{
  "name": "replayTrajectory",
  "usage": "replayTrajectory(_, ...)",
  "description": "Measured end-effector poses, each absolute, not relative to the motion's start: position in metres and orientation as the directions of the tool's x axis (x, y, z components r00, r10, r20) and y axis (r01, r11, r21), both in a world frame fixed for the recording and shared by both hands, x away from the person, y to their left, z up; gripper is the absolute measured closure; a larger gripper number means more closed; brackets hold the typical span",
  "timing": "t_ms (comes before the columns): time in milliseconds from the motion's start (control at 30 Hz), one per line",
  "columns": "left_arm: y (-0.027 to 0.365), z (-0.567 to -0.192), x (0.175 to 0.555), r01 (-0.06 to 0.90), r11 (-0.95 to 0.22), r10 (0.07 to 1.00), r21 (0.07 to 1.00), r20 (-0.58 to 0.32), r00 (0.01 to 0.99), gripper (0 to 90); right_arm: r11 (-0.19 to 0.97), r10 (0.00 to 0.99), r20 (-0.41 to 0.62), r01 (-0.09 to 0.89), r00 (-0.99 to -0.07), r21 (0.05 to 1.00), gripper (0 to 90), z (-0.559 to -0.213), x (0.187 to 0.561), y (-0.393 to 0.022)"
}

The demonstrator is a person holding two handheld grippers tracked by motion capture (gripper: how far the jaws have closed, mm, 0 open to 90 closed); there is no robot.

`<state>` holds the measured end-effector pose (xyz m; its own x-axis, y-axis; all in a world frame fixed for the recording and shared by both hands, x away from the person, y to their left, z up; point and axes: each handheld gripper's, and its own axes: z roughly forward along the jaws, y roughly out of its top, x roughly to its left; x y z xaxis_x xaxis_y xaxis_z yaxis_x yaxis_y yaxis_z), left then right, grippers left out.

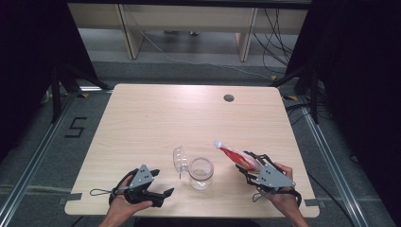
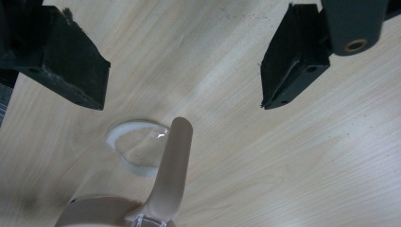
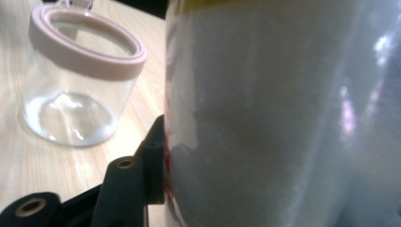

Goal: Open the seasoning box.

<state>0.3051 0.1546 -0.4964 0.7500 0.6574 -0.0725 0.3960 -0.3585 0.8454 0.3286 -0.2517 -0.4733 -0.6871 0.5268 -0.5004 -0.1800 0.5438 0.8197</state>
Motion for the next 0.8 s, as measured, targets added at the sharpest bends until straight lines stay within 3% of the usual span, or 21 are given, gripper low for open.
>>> replayTrajectory(267,0.154,-0.496,0.305,0.402,-0.357,0.655,0.843,-0.081,0.751,16.1,0.679,0.429,-0.655,-0.257,-0.622,0.688,49.4,-0.467,0.324,-0.25)
replayTrajectory(633,0.154,-0.497,0.305,0.397,-0.364,0.651,0.843,-0.074,0.755,16.1,0.748,0.358,-0.72,-0.28,-0.595,0.602,49.5,-0.464,0.317,-0.245)
replayTrajectory(667,0.154,-0.497,0.305,0.395,-0.371,0.65,0.841,-0.069,0.756,16.1,0.761,0.321,-0.753,-0.317,-0.574,0.566,49.5,-0.462,0.319,-0.245)
replayTrajectory(767,0.154,-0.497,0.305,0.394,-0.366,0.65,0.843,-0.071,0.756,16.1,0.776,0.326,-0.754,-0.295,-0.57,0.558,49.5,-0.463,0.316,-0.244)
replayTrajectory(800,0.154,-0.497,0.305,0.394,-0.366,0.651,0.843,-0.071,0.756,16.1,0.8,0.273,-0.801,-0.337,-0.533,0.497,49.6,-0.459,0.318,-0.244)
